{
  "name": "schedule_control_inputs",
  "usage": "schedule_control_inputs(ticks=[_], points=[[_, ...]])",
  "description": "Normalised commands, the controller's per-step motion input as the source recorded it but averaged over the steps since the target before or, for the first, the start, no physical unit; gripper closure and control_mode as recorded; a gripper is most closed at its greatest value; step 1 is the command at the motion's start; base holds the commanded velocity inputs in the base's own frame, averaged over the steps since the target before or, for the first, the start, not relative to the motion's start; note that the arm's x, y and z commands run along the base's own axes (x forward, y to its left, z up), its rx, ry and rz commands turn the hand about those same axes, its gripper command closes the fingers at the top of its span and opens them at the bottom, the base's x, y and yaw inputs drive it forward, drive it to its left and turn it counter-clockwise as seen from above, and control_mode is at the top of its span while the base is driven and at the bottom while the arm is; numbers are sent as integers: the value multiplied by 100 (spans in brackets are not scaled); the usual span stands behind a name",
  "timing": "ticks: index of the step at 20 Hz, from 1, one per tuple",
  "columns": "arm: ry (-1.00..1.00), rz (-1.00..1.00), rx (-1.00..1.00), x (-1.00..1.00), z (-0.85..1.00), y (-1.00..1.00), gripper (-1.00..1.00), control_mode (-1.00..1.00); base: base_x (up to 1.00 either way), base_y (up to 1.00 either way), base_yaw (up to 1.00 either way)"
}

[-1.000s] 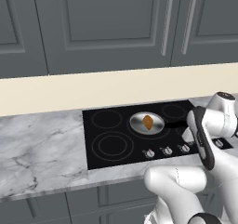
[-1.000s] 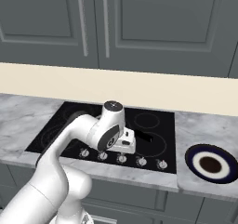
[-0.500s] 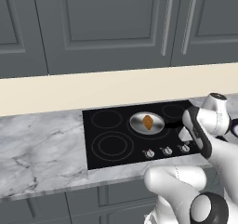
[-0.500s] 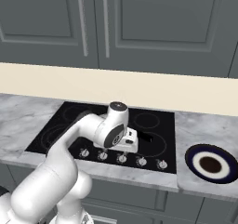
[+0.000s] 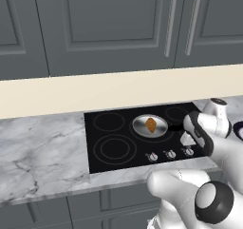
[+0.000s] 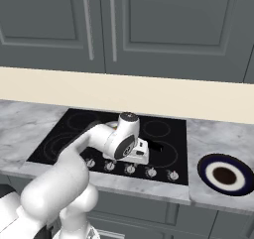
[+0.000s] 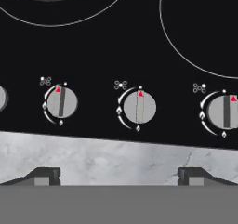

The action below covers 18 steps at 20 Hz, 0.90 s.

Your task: Pick the croissant and place it on the pan. Then turn on the stove to warm the croissant.

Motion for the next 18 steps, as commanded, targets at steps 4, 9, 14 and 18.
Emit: schedule_control_inputs(ticks=[4, 9, 14, 18], points=[[0, 0, 0, 10, -17, -9, -100, -100, 0, 0, 0], [0, 0, 0, 10, -17, -10, -100, -100, 0, 0, 0], [0, 0, 0, 17, -19, -1, -100, -100, 0, 0, 0], [0, 0, 0, 17, -21, 0, -100, -100, 0, 0, 0]])
